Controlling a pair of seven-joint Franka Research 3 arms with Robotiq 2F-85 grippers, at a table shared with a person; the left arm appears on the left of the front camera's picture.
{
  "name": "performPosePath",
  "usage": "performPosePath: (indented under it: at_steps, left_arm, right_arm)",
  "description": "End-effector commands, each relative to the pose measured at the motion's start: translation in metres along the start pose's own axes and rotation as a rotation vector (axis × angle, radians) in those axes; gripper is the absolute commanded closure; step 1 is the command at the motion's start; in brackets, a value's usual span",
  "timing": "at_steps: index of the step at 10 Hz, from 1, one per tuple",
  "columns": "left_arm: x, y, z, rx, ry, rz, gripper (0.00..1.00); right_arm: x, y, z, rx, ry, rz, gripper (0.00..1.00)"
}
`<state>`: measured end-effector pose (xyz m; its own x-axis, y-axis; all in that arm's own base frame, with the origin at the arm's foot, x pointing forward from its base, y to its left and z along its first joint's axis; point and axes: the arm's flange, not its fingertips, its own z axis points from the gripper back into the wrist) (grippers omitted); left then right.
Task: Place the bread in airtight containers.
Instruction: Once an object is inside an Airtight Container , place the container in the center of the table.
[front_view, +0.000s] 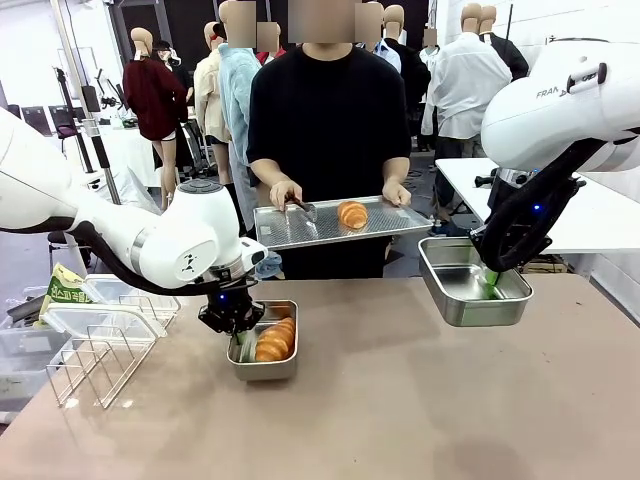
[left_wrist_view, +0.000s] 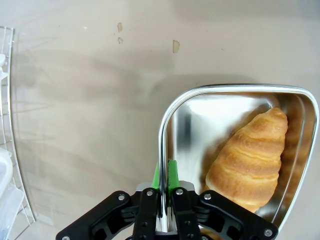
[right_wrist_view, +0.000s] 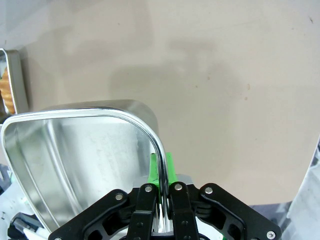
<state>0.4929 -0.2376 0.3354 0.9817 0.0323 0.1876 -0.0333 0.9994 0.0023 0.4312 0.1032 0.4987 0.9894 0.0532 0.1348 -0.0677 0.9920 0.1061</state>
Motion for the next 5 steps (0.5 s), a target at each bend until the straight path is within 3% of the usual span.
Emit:
performPosePath:
  at_steps: [1,4,5]
  left_arm:
    - [0.0045,-0.0038,-0.0019,-0.001,-0.024,0.012,1.0]
    - [0.0051,-0.0033,-0.0052,0.0,-0.005,0.017,1.0]
    - [0.0062,-0.0025,-0.0075,-0.005,0.009,0.022,0.92]
  right_arm:
    - [-0.001,0.0013,0.0013,0.001,-0.005,0.004,1.0]
    - [-0.001,0.0013,0.0013,0.001,-0.005,0.004,1.0]
    - [-0.001,0.0013,0.0013,0.001,-0.005,0.004,1.0]
